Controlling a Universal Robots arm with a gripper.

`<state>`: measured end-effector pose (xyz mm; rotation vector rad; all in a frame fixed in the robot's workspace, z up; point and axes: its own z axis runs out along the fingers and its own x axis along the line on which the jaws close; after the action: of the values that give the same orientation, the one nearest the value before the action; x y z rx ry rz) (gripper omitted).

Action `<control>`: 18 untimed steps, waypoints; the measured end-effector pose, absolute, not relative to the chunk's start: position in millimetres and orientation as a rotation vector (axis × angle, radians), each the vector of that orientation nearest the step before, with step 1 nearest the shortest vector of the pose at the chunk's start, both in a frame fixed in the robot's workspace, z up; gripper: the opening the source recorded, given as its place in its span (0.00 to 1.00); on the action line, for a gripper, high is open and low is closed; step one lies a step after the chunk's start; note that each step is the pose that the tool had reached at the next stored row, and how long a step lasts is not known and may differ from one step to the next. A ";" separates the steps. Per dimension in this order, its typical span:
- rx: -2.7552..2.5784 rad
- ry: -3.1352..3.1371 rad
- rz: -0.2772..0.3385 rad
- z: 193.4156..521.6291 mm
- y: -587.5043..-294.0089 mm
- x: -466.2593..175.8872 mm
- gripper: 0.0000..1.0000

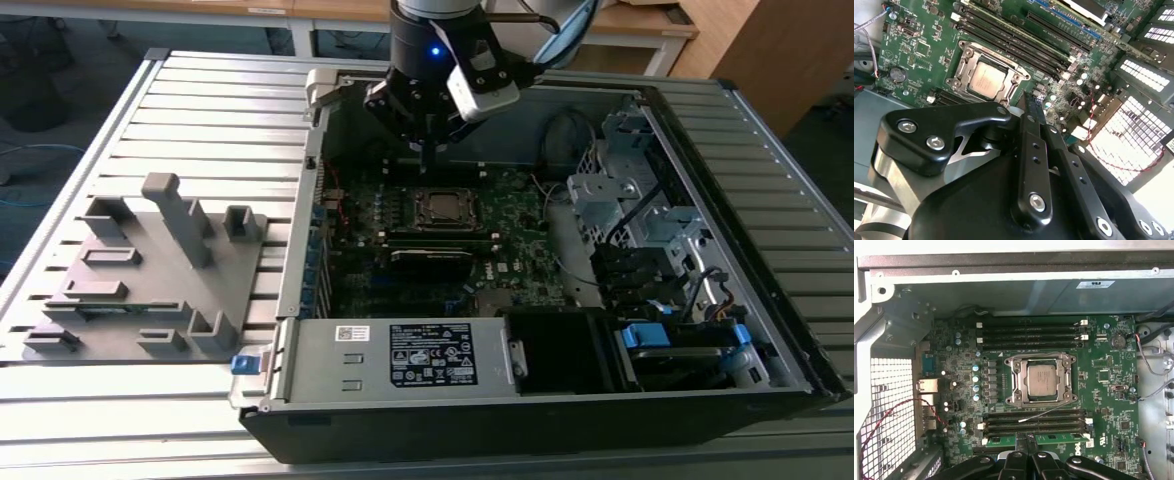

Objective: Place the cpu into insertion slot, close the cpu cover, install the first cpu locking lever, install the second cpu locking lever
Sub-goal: 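Install the second cpu locking lever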

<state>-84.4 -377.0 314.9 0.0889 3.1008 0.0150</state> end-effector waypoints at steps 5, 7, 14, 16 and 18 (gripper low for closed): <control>0.089 3.101 0.015 314.7 -377.0 -84.4 0.10; 0.089 3.101 0.016 314.1 -377.0 -84.3 0.10; 0.089 3.101 0.016 308.8 -377.0 -84.4 0.10; 0.089 3.101 0.015 307.9 -377.0 -84.4 0.10; 0.089 3.101 0.015 307.1 -377.0 -84.4 0.10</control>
<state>-84.4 -377.0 307.1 0.0888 3.1007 0.0154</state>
